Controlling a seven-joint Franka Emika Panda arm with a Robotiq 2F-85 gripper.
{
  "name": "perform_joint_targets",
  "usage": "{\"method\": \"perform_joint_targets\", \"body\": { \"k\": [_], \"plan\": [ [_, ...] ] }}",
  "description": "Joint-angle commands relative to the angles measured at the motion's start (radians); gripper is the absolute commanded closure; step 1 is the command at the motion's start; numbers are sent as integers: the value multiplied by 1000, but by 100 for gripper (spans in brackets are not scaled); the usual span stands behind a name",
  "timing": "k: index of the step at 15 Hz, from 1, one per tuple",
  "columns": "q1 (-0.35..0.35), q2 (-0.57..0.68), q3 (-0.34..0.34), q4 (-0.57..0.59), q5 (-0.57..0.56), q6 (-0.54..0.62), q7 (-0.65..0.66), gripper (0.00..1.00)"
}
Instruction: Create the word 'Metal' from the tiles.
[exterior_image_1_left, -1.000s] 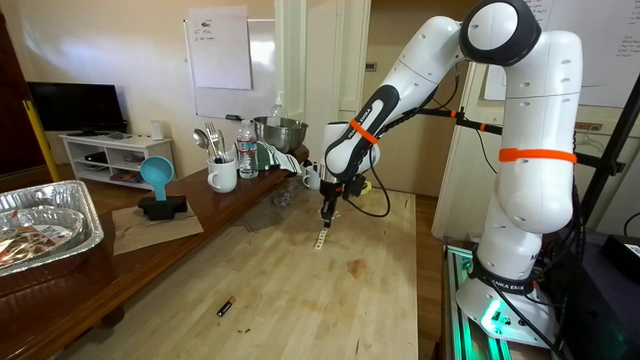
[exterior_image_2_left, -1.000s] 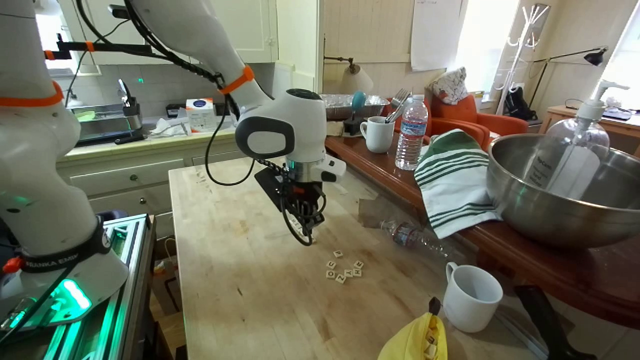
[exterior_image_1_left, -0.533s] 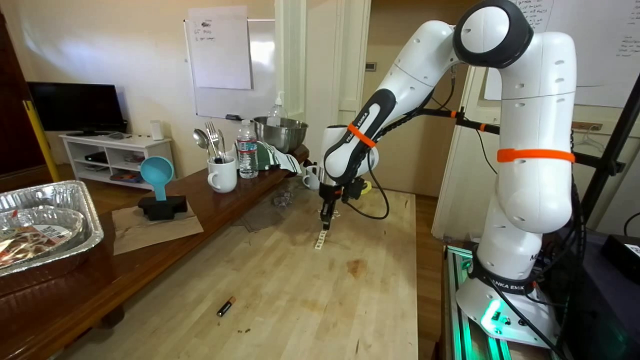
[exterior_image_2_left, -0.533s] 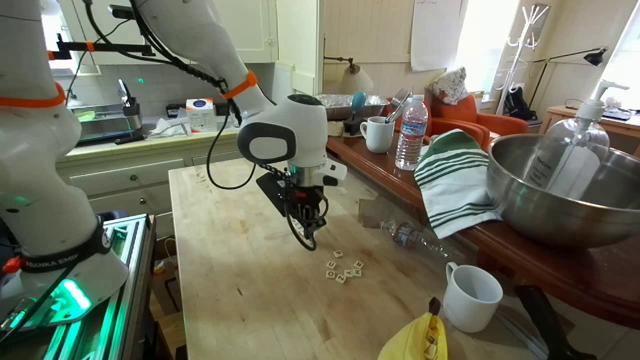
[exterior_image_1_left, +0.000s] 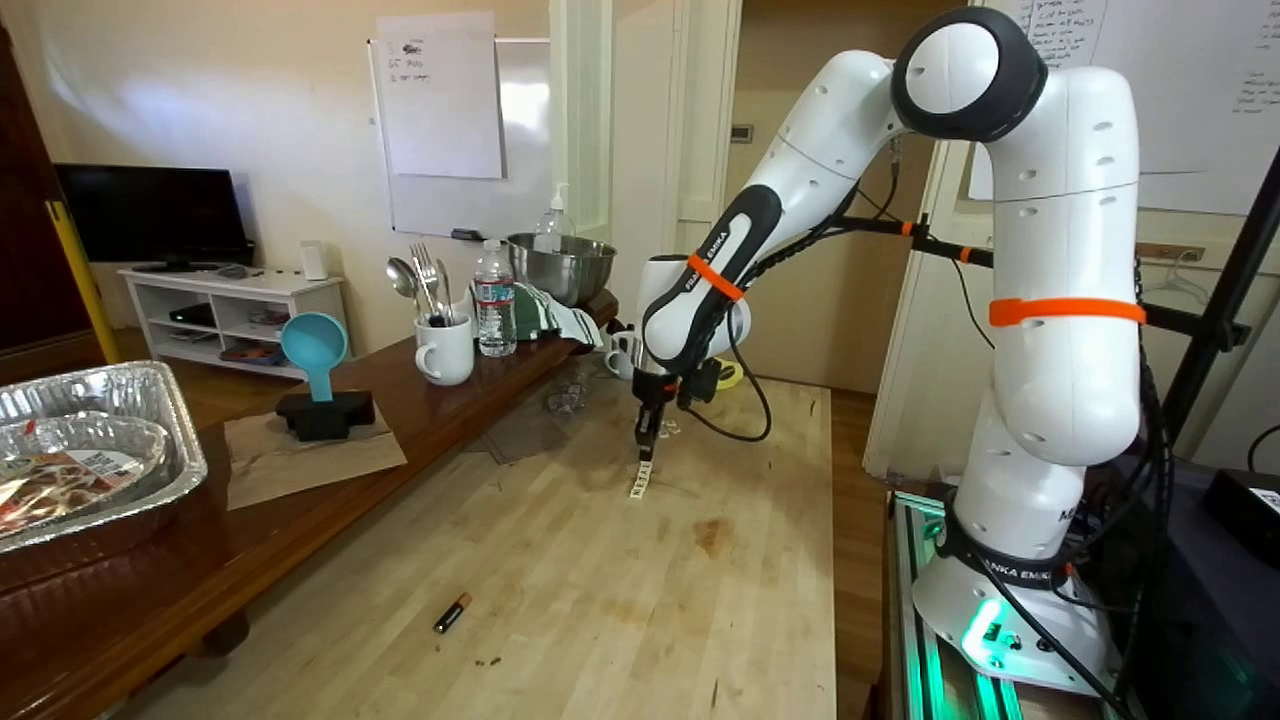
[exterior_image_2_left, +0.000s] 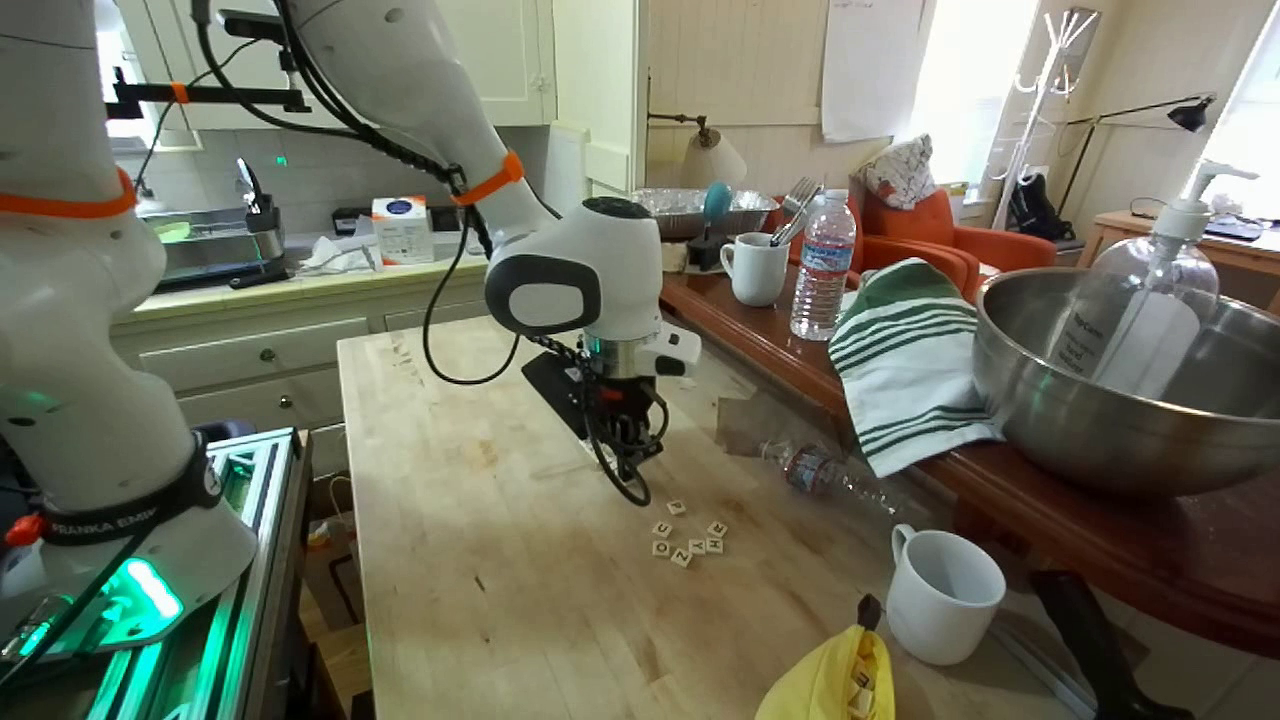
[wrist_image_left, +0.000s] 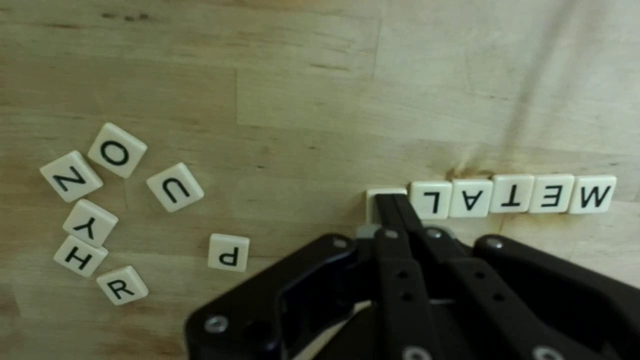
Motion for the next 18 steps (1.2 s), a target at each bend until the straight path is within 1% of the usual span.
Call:
{"method": "perform_joint_targets", "body": {
  "k": [1,6,13,18],
  "plan": [
    [-23,60,12,37,-5,34,-8,100],
    [-49,87,-5,79,-17,38,-5,100],
    [-93,125,-54,137,-62,35,15,100],
    [-101,143,-91,166,-111,33,43,100]
  ]
}}
